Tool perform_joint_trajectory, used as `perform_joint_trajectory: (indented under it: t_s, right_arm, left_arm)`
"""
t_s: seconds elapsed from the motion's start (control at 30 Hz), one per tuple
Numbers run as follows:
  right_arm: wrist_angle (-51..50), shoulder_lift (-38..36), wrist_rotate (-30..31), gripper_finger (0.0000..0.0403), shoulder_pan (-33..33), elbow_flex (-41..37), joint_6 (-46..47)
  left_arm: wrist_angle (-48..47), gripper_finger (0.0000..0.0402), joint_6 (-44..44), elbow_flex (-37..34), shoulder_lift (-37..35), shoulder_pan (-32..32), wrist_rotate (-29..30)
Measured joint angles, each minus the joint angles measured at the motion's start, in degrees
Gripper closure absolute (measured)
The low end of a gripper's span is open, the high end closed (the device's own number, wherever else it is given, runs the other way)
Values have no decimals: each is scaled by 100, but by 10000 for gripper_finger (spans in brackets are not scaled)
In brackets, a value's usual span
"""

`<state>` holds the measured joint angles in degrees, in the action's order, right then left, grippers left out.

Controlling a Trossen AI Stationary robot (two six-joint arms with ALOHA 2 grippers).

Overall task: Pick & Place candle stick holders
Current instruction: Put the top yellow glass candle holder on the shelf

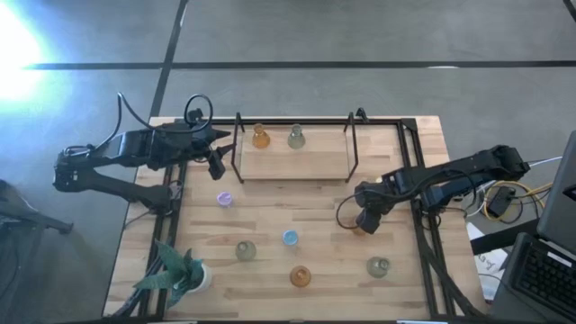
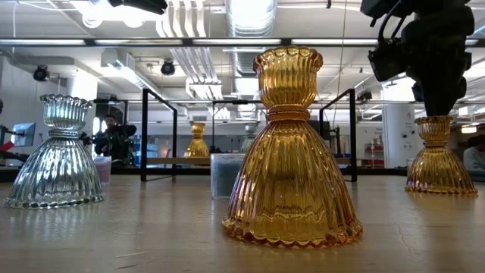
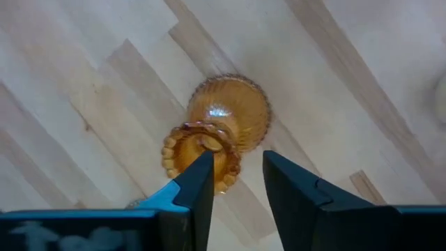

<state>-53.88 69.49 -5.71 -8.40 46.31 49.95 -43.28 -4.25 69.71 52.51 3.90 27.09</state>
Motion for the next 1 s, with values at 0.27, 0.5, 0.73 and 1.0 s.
perform_joint_trajectory:
  t_s: [0.27,0.5,0.73,1.0]
  right_arm:
    - [373,4,-61,308,17,-250,-28]
    - [380,4,-36,357,17,-306,-68]
    - [387,0,-71,379,17,-268,-66]
    - [321,-2,-720,379,65,120,-328]
  left_arm:
    - [0,229,0,0,0,0,0]
    - [-1,229,0,0,0,0,0]
    - [1,229,0,0,0,0,0]
    - [-1,229,-2,0,0,2,0]
